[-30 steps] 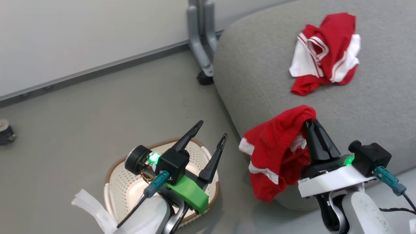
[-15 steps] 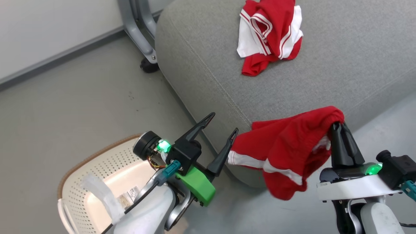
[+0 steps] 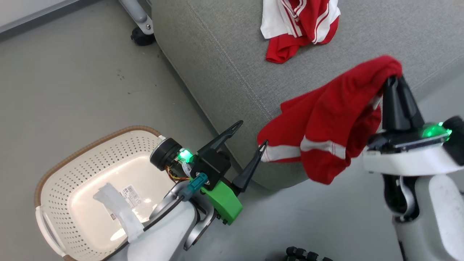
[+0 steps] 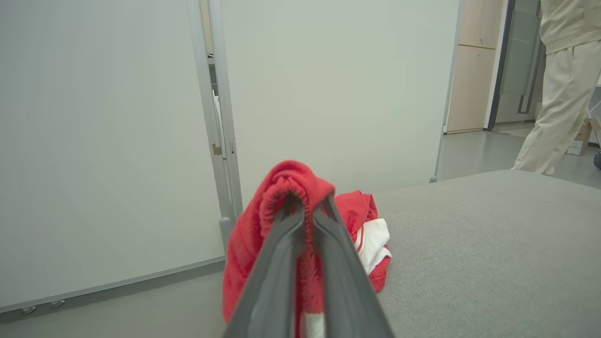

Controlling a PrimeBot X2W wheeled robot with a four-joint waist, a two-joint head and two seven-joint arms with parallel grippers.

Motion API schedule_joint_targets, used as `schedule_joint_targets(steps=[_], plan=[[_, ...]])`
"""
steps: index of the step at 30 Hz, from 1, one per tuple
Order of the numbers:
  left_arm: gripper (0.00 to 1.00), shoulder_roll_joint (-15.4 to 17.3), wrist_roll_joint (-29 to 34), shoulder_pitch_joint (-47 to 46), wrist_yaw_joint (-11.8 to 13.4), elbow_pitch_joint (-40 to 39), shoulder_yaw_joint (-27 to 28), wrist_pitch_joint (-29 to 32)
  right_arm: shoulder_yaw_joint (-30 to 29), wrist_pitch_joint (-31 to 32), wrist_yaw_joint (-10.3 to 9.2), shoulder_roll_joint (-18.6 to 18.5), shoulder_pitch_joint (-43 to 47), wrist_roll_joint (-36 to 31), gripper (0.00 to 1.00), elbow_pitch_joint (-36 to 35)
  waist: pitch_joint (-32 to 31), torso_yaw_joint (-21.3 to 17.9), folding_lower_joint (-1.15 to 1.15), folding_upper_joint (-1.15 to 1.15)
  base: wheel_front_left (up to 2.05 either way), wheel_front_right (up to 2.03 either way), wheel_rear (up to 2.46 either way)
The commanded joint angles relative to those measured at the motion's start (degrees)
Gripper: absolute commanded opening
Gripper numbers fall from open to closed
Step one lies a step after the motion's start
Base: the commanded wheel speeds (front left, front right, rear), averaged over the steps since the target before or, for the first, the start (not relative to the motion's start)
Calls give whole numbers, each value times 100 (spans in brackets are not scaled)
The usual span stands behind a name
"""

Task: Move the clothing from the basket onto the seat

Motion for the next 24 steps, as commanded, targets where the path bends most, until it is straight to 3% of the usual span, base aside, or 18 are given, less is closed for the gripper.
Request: schedule_joint_targets(steps=[1, 8, 14, 20, 24], plan=[[100, 108, 98, -64, 67, -66, -3, 59, 15, -17, -2, -202, -423, -14, 0, 17, 326, 3, 0, 0, 0, 0, 0], [100, 264, 258, -336, 74, -480, -93, 367, -408, -17, -4, -1374, -2523, 95, 0, 414, 1142, 536, 0, 0, 0, 0, 0], [100, 365, 492, -646, 9, -792, -293, 678, -489, -17, -4, -2622, -4266, 205, 0, 1146, 1899, 947, 0, 0, 0, 0, 0], [100, 438, 641, -879, -29, -1026, -383, 671, -507, -9, -5, -3074, -4821, 124, 0, 2170, 2296, 1159, 0, 0, 0, 0, 0], [100, 389, 693, -996, -49, -1091, -454, 661, -767, -10, -5, -2883, -4469, 80, 0, 3002, 2406, 1238, 0, 0, 0, 0, 0]])
